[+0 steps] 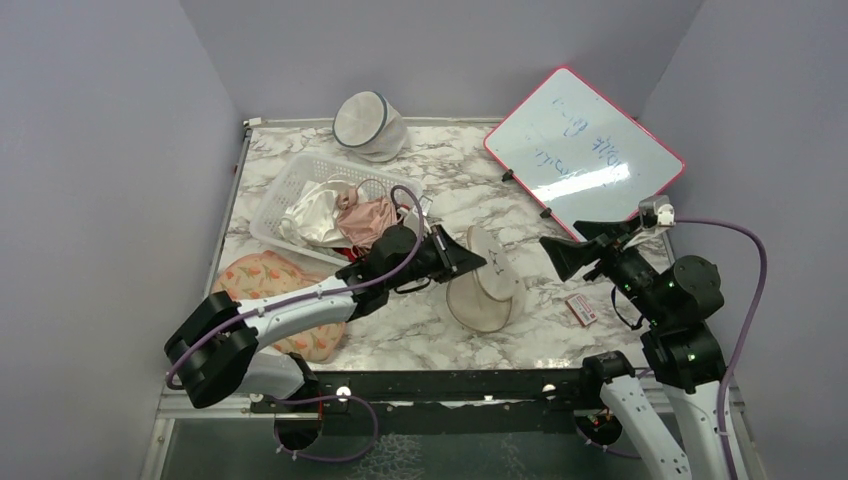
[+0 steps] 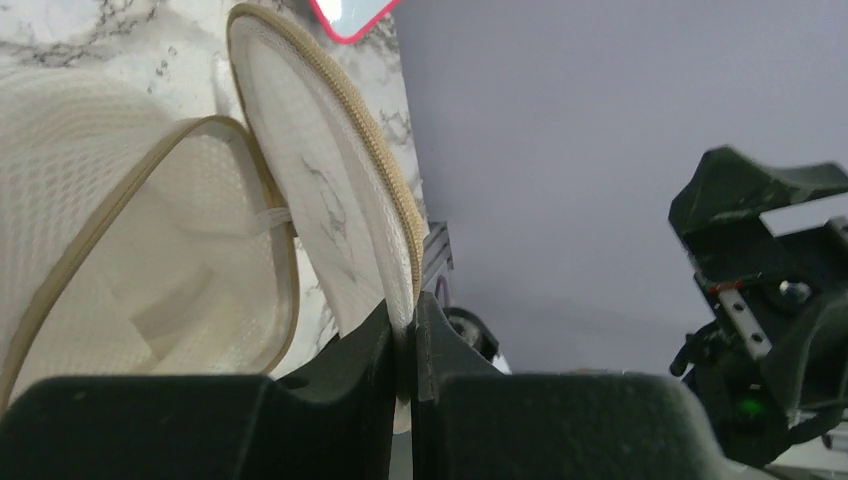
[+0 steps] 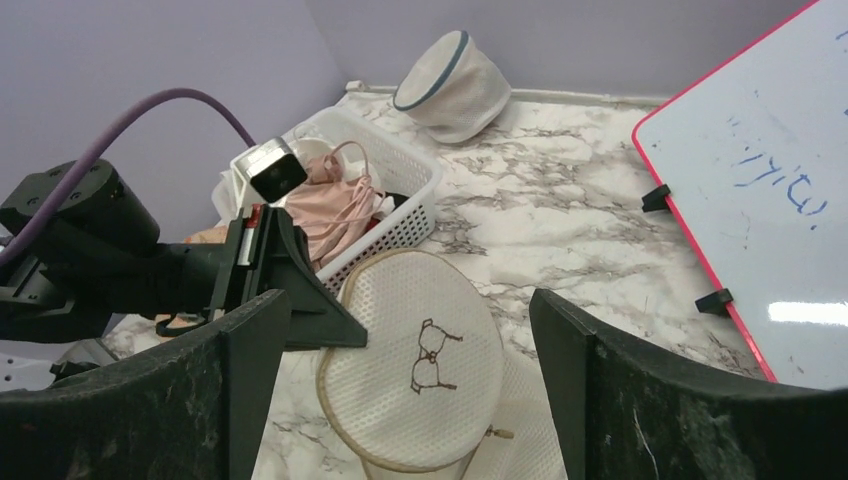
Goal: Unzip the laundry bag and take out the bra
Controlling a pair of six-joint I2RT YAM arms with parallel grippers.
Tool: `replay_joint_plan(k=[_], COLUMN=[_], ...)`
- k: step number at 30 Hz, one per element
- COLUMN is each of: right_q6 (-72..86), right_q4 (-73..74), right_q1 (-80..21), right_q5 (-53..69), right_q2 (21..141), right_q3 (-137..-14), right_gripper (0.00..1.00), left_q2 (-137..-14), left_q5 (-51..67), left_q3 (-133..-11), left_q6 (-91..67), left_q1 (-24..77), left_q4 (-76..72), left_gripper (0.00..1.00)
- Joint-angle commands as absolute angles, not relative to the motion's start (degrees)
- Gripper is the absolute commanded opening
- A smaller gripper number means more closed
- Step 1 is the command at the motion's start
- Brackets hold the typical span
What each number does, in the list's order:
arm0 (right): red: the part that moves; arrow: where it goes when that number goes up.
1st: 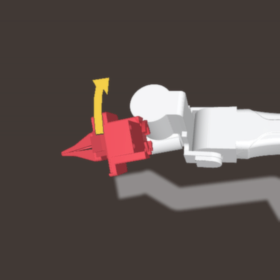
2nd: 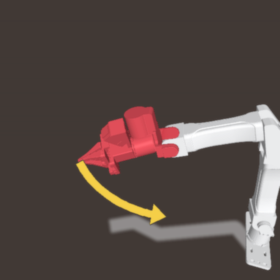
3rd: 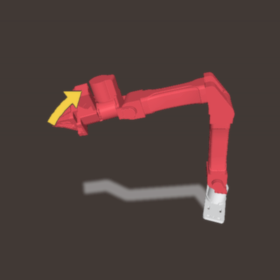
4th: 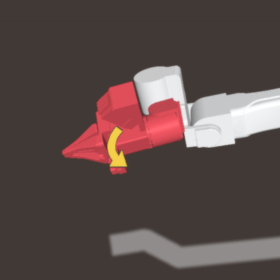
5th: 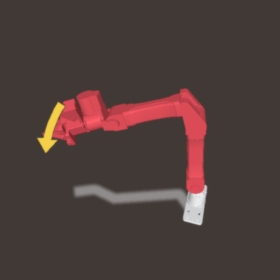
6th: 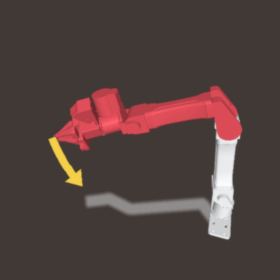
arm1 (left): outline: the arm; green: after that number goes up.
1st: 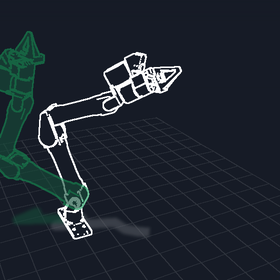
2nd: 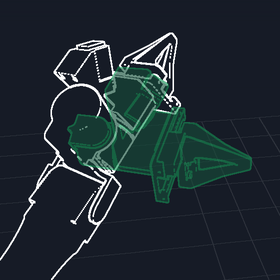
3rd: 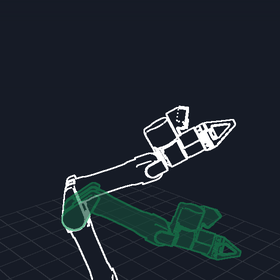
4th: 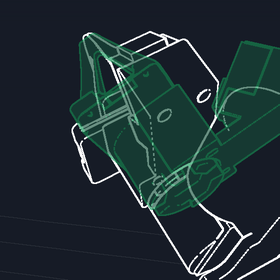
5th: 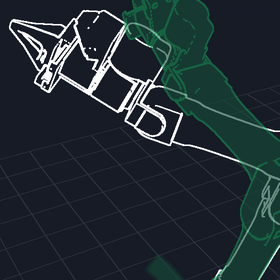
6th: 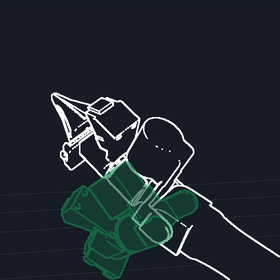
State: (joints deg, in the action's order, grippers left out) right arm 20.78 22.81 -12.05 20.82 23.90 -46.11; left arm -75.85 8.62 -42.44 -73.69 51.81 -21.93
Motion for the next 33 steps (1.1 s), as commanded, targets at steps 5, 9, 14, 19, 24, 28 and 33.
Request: replay_joint_plan(k=[5,9,14,19,24,28,33], right_q6=[21.7,22.5,24.0,28.1,28.5,25.0,22.1], right_q4=[23.4,22.6,21.6,19.5,22.2,26.1,26.0], right_q1=[-12.4,-12.4,-12.4,-12.4,-12.4,-12.4,-12.4], right_q5=[20.3,21.9,24.1,25.0,27.3,26.7,32.9], right_q2=[25.0,26.5,29.8,32.7,37.4,44.3,51.2], right_q3=[-44.7,-43.3,-41.1,-39.0,-39.8,-41.2,-39.6], right_gripper=[0.88,0.88,0.88,0.98,1.0,1.0,1.0], left_q2=[-73.7,-74.3,-75.7,-79.5,-79.3,-78.0,-73.4], left_q5=[15.7,16.4,16.3,17.6,17.0,16.4,16.6], left_q3=[-32.3,-28.9,-25.3,-24.0,-23.4,-22.4,-20.3], left_q6=[-69.8,-68.9,-68.6,-69.0,-67.9,-67.8,-67.1], left_q1=[50.5,50.0,49.1,48.5,48.5,47.6,44.9], left_q4=[-34.1,-34.8,-34.8,-34.8,-34.8,-32.4,-28.7], left_gripper=[0.0,0.0,0.0,0.09,0.24,0.45,0.7])
